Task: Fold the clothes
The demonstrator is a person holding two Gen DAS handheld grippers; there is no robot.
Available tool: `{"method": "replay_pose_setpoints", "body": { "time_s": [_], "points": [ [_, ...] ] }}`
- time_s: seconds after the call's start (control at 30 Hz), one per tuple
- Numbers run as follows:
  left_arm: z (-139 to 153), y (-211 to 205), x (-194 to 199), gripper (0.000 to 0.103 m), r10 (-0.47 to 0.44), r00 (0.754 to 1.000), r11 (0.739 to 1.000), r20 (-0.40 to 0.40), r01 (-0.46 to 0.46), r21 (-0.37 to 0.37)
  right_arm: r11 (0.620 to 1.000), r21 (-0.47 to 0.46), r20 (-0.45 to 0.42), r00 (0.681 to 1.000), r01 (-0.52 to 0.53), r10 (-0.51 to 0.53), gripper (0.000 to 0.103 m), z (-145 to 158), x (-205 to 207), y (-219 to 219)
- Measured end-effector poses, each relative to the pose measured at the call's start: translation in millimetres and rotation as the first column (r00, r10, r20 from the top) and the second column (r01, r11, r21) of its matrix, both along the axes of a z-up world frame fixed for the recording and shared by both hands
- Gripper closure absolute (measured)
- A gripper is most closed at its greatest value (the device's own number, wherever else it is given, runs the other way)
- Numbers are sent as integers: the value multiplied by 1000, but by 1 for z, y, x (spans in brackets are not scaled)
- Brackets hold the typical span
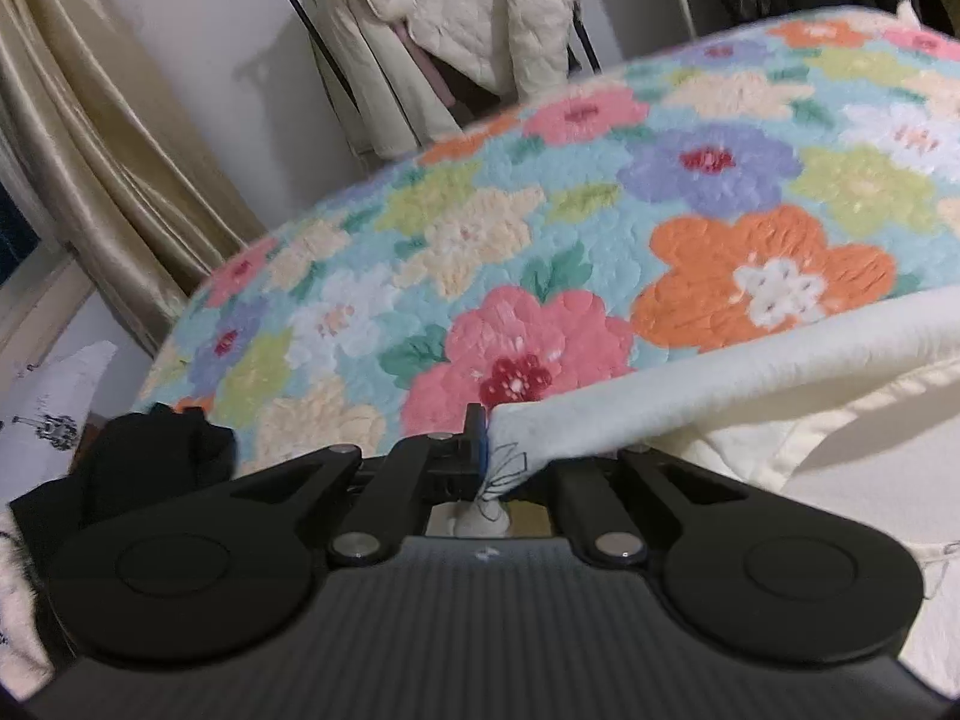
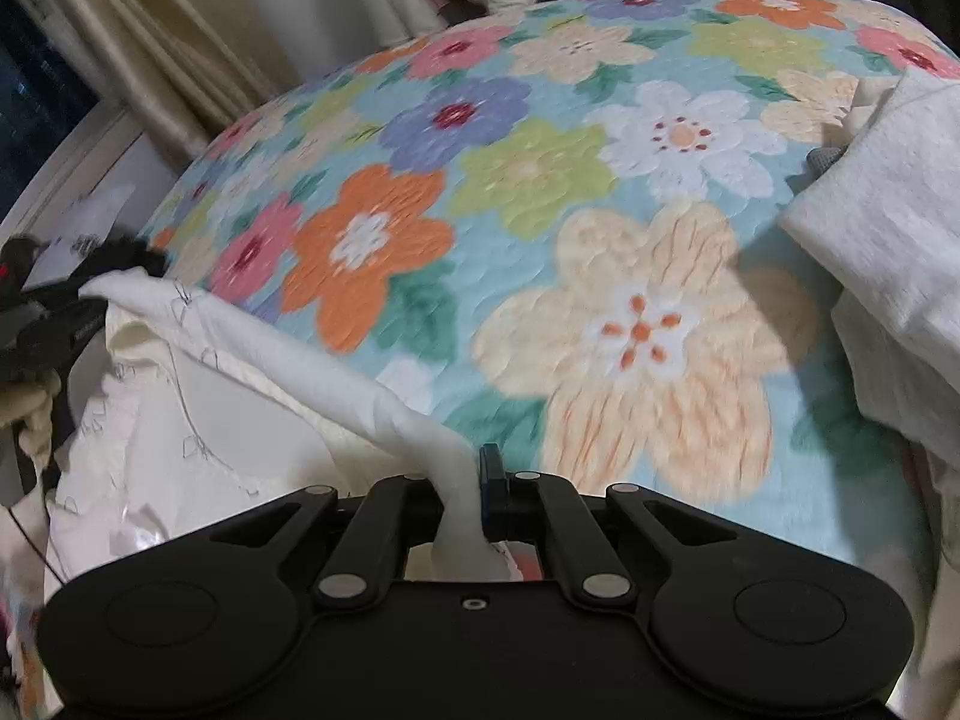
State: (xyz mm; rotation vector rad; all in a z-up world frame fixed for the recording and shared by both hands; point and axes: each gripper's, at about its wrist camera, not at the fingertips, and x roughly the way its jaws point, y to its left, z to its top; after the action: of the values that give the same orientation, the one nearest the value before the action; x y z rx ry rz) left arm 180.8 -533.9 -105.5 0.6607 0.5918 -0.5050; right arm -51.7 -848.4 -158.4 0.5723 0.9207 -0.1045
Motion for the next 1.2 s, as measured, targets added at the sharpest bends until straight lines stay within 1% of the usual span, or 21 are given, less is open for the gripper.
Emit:
{"method": "replay_pose_setpoints", "body": {
  "time_s": [0.03, 0.1, 0.13, 0.17, 0.2, 0.23, 0.27, 0.33, 0.4, 0.47, 0.53, 0.57, 0.63, 0.7, 0.8, 0.9, 0.93, 1.03, 1.13, 1.17, 1.2],
  "points": [
    [-8, -4, 6, 91, 9, 1000, 1000, -16, -9, 25, 1000, 15, 1, 1000, 9, -9, 99, -5, 4, -5],
    [-17, -5, 15, 73, 21, 999, 999, -24, -20, 35, 999, 19, 0, 1000, 25, -25, 97, -15, 11, -13],
    [-22, -6, 19, 70, 27, 999, 999, -28, -26, 40, 999, 1, -5, 999, 38, -38, 88, -20, 14, -15],
    [-18, -1, 24, 65, 18, 999, 1000, -39, -17, 16, 998, -16, -10, 999, 53, -53, 68, -24, 15, -17],
    [-15, 4, 29, 60, 8, 999, 1000, -51, -9, -9, 995, -31, -11, 996, 92, -93, 63, -27, 13, -22],
    [-12, 8, 34, 58, -2, 998, 999, -62, -1, -34, 992, -15, -3, 992, 127, -127, 60, -28, 8, -28],
    [-5, 16, 40, 57, -13, 997, 997, -79, 7, -73, 987, 0, 6, 987, 158, -158, 60, -28, 3, -34],
    [12, 34, 52, 51, -21, 991, 987, -129, 0, -158, 984, 25, 38, 984, 174, -175, 58, -18, -13, -40],
    [22, 54, 59, 45, -47, 986, 977, -161, 11, -214, 995, -3, 69, 992, 102, -102, 58, 1, -32, -31],
    [26, 68, 58, 43, -94, 984, 973, -152, 59, -221, 998, -61, 80, 997, 22, -17, 58, 24, -56, -14],
    [25, 78, 54, 38, -127, 984, 975, -124, 101, -197, 995, -100, 77, 997, -7, 15, 54, 44, -81, 1],
    [24, 83, 52, 35, -138, 984, 976, -111, 116, -184, 996, -91, 74, 997, -19, 26, 52, 51, -93, 7],
    [24, 90, 55, 35, -146, 982, 971, -119, 120, -206, 995, -86, 63, 997, -45, 50, 47, 62, -114, 20],
    [26, 96, 62, 32, -135, 982, 965, -133, 99, -242, 989, -121, 6, 997, -80, 82, 46, 62, -131, 36],
    [30, 102, 73, 32, -94, 982, 958, -165, 45, -282, 977, -175, -83, 991, -122, 109, 46, 49, -146, 55],
    [35, 100, 73, 29, -105, 984, 959, -143, 62, -276, 981, -166, -117, 990, -96, 78, 46, 32, -157, 59],
    [36, 99, 73, 29, -109, 985, 959, -136, 69, -274, 982, -167, -113, 991, -84, 66, 46, 28, -159, 60],
    [27, 79, 88, 26, -131, 947, 964, -292, 53, -261, 981, -184, -94, 995, -63, 46, 46, 17, -163, 64],
    [16, 74, 95, 27, -67, 901, 957, -430, -63, -282, 972, -210, -85, 993, -101, 85, 47, 2, -155, 73],
    [13, 72, 97, 27, -47, 879, 953, -474, -103, -285, 966, -229, -97, 990, -120, 100, 50, -5, -150, 77],
    [9, 70, 99, 29, -28, 855, 948, -517, -142, -286, 963, -237, -107, 989, -126, 103, 56, -10, -145, 78]
  ]
}}
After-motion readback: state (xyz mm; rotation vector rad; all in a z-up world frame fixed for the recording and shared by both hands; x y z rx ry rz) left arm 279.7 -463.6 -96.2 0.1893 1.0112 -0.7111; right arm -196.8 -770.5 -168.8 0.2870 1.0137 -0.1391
